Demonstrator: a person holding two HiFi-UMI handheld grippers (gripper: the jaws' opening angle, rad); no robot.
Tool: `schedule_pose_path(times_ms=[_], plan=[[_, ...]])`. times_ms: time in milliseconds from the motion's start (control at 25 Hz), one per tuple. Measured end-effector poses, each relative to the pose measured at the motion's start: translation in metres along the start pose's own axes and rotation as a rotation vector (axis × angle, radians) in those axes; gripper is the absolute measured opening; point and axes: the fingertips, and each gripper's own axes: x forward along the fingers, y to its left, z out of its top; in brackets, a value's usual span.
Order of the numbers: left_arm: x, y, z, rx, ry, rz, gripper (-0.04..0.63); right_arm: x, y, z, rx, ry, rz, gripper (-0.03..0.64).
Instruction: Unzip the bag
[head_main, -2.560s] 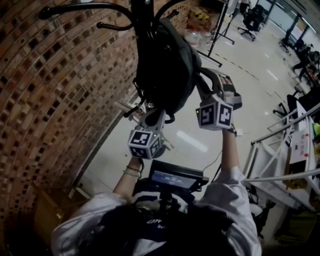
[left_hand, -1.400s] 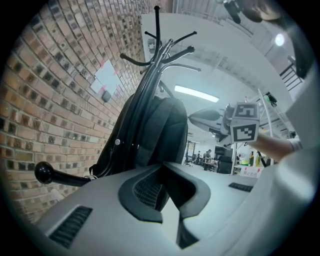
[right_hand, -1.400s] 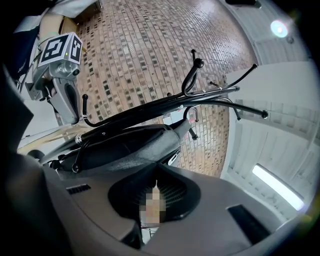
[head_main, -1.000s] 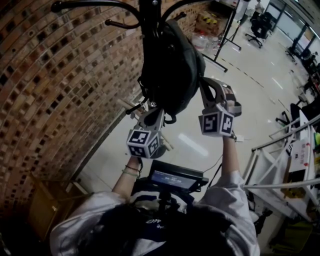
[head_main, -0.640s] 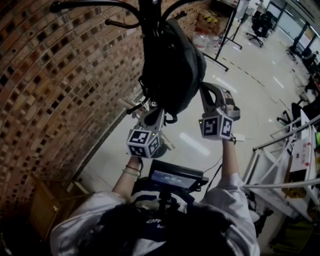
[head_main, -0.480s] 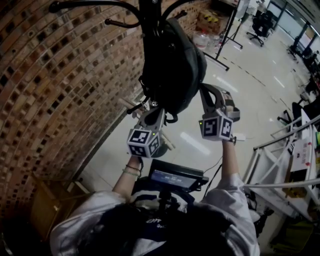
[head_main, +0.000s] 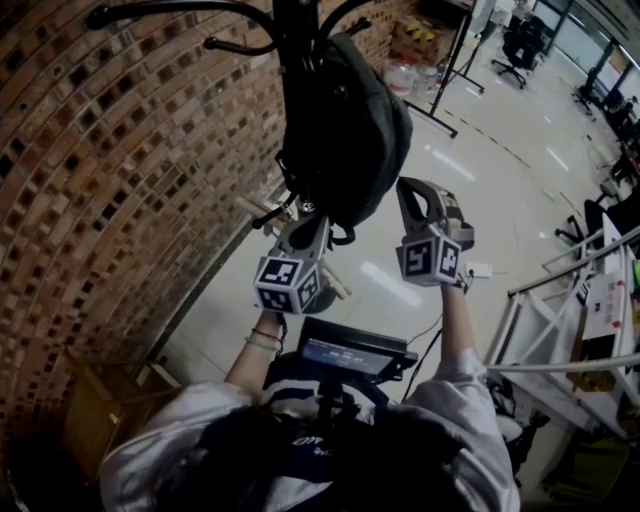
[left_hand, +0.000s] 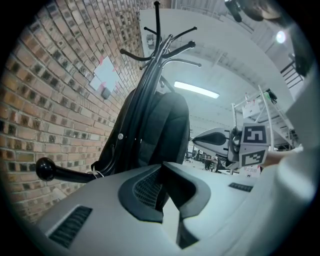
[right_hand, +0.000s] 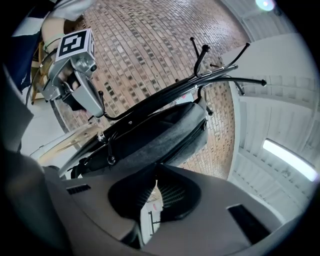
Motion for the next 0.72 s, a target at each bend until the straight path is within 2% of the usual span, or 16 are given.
schedule_pose_path(times_ms=[720], plan=[[0.004,-0.001,-0.006,-0.014,0.023,0.0,0.009,0.009,0.043,-0.034,0.081,0.058,0.079,0.014]])
